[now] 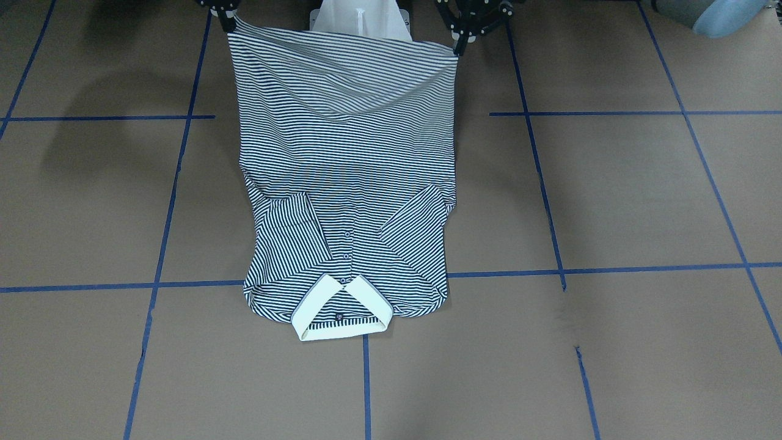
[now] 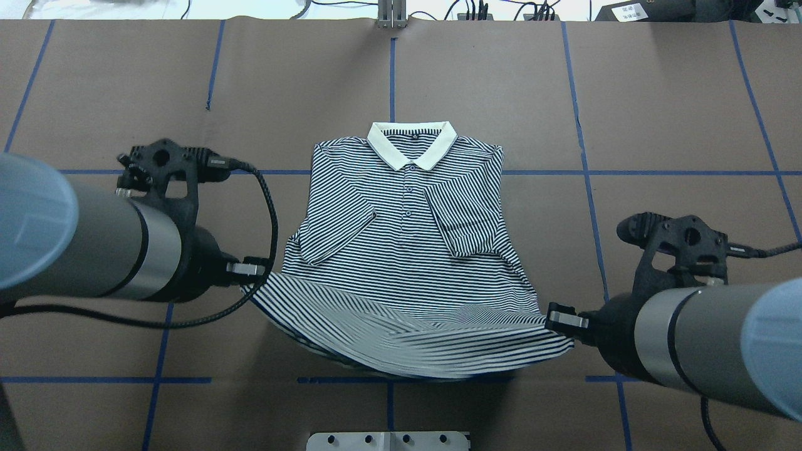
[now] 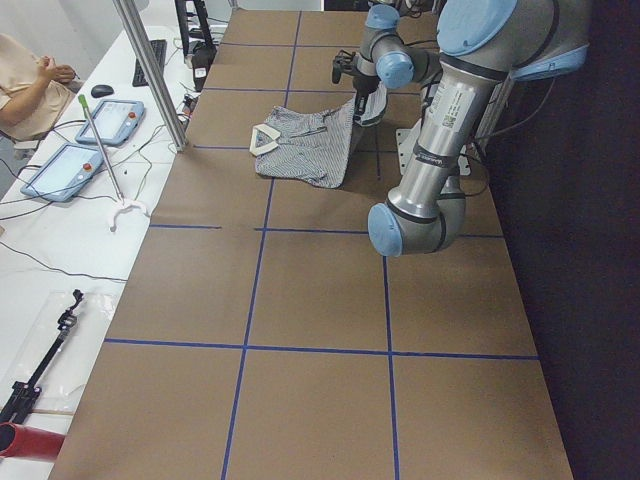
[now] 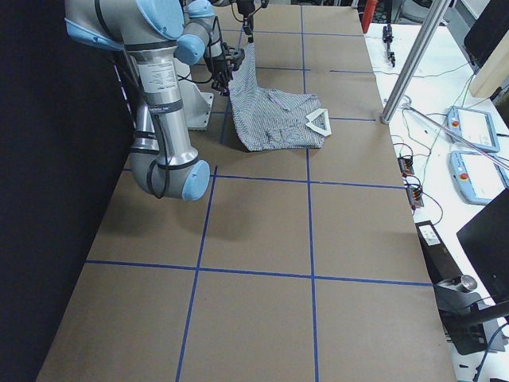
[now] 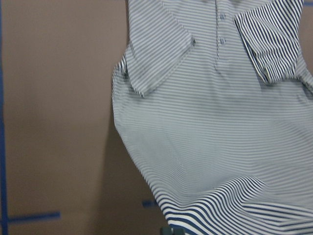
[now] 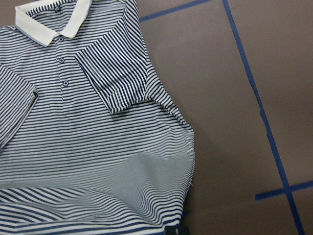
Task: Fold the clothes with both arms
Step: 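Lift the hem with both grippers and fold it toward the collar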
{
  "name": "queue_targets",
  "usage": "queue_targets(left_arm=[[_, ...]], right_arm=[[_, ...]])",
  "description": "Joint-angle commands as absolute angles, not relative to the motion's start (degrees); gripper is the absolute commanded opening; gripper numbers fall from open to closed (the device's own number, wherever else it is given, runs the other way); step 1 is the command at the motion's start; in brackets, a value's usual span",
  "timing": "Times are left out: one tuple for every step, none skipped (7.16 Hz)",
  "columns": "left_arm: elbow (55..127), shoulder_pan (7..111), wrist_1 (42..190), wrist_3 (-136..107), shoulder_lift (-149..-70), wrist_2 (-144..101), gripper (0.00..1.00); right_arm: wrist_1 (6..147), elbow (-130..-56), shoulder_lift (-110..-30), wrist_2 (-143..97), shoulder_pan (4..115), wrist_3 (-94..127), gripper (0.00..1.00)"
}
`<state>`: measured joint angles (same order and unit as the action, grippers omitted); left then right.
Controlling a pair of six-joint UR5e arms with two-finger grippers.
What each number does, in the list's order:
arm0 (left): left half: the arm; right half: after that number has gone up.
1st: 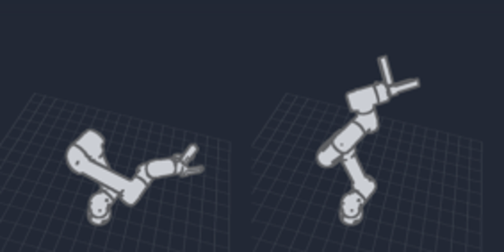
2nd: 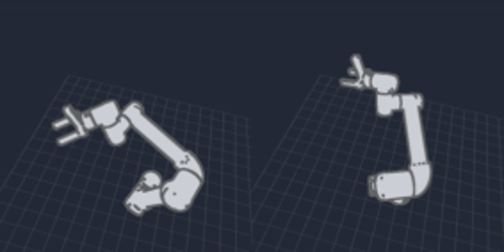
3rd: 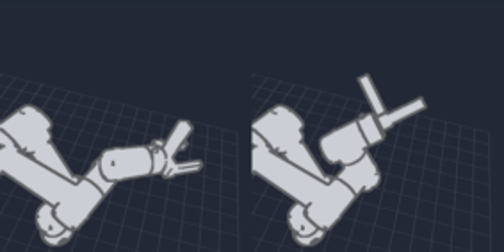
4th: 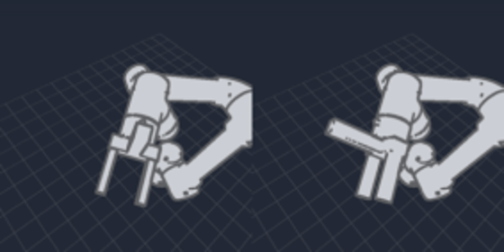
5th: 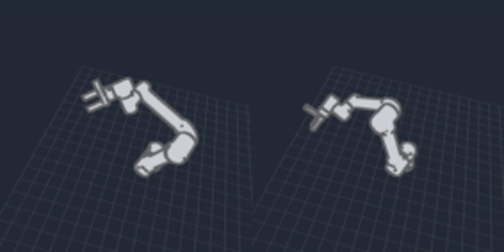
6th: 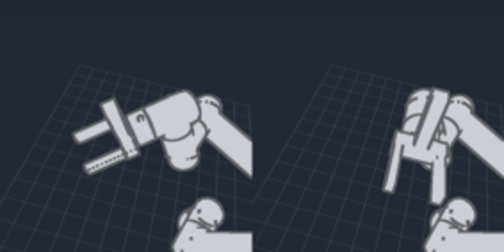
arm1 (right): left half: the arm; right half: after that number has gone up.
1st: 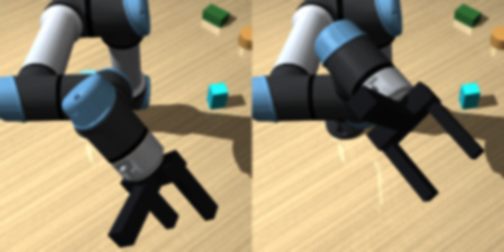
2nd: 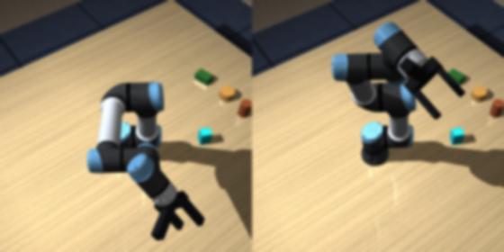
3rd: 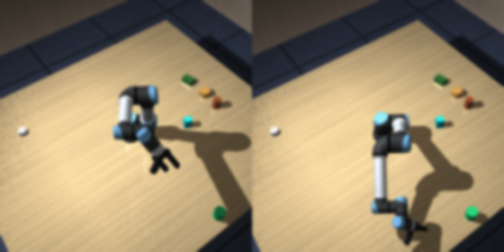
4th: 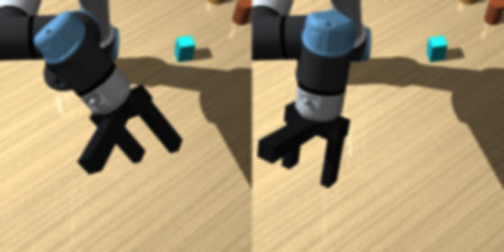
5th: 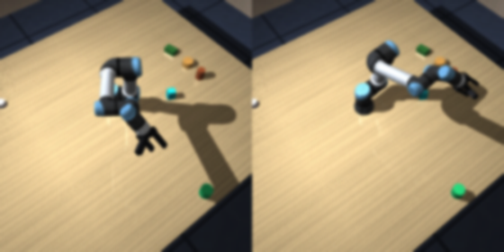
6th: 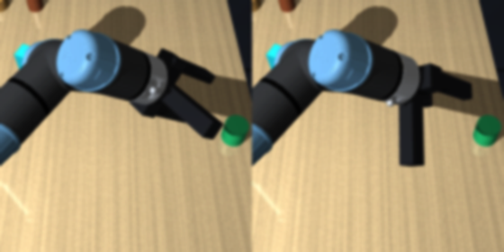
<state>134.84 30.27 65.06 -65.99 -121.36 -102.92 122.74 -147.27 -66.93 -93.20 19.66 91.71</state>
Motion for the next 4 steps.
queue_targets(left_arm=[[122.9, 37.2, 70.9, -62.1, -125.1, -103.0, 0.00], [118.1, 39.9, 74.2, -59.8, -126.1, -102.9, 0.00], [114.2, 41.2, 77.7, -58.1, -126.3, -102.9, 0.00], [109.2, 42.0, 82.2, -58.0, -126.9, -102.7, 0.00]], right_arm=[[121.8, -135.6, -59.9, -96.3, 30.7, 82.3, 0.00], [118.6, -129.9, -57.9, -98.0, 34.4, 80.1, 0.00], [113.2, -124.0, -57.7, -98.5, 36.6, 79.3, 0.00], [106.7, -117.6, -57.4, -98.5, 38.4, 78.5, 0.00]])
